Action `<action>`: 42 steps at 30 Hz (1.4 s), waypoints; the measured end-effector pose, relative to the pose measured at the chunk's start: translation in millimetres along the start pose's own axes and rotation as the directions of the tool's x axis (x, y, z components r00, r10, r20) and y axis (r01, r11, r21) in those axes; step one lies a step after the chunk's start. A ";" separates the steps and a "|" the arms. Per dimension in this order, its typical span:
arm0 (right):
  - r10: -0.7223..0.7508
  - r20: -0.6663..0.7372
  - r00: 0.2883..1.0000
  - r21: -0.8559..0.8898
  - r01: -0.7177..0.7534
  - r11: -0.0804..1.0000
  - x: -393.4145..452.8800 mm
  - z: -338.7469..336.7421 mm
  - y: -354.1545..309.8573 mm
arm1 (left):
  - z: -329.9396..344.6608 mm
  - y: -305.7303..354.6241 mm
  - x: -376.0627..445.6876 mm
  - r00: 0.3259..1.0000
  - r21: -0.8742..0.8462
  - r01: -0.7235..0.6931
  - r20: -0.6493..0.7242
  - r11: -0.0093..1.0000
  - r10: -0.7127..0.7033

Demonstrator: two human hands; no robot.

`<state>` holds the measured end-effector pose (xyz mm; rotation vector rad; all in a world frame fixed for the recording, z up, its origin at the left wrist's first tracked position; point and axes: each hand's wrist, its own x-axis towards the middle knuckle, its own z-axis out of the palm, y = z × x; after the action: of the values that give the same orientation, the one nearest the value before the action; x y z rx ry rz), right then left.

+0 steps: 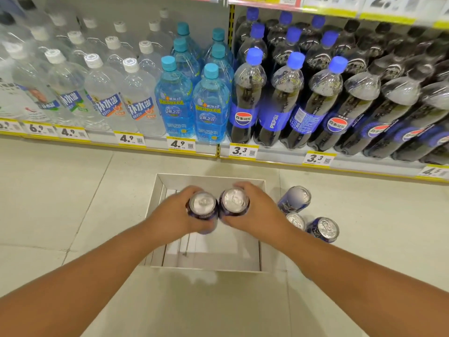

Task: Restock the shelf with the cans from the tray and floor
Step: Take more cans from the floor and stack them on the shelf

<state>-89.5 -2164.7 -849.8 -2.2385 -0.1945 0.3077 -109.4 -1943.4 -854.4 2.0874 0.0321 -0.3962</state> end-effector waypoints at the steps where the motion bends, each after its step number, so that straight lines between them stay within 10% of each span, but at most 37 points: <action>1: -0.009 -0.021 1.000 0.029 0.010 1.000 0.7 -11.0 -10.1 | -7.1 13.4 0.3 0.999 -0.024 -0.015 -0.030 1.000 0.014; 20: 0.057 -0.054 0.997 0.334 -0.035 0.942 -75.1 -356.1 -366.6 | -226.3 464.1 -123.3 0.992 -0.289 -0.104 -0.094 0.951 0.080; 42: -0.255 -0.171 0.952 0.265 0.294 0.918 -118.9 -758.4 -760.7 | -444.5 979.2 -245.2 0.860 -0.190 -0.379 -0.434 0.906 0.269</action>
<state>-13.4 -2273.9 222.7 -1.9038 -0.3654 0.0287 -45.6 -2051.8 241.4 1.8240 -0.0275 0.2385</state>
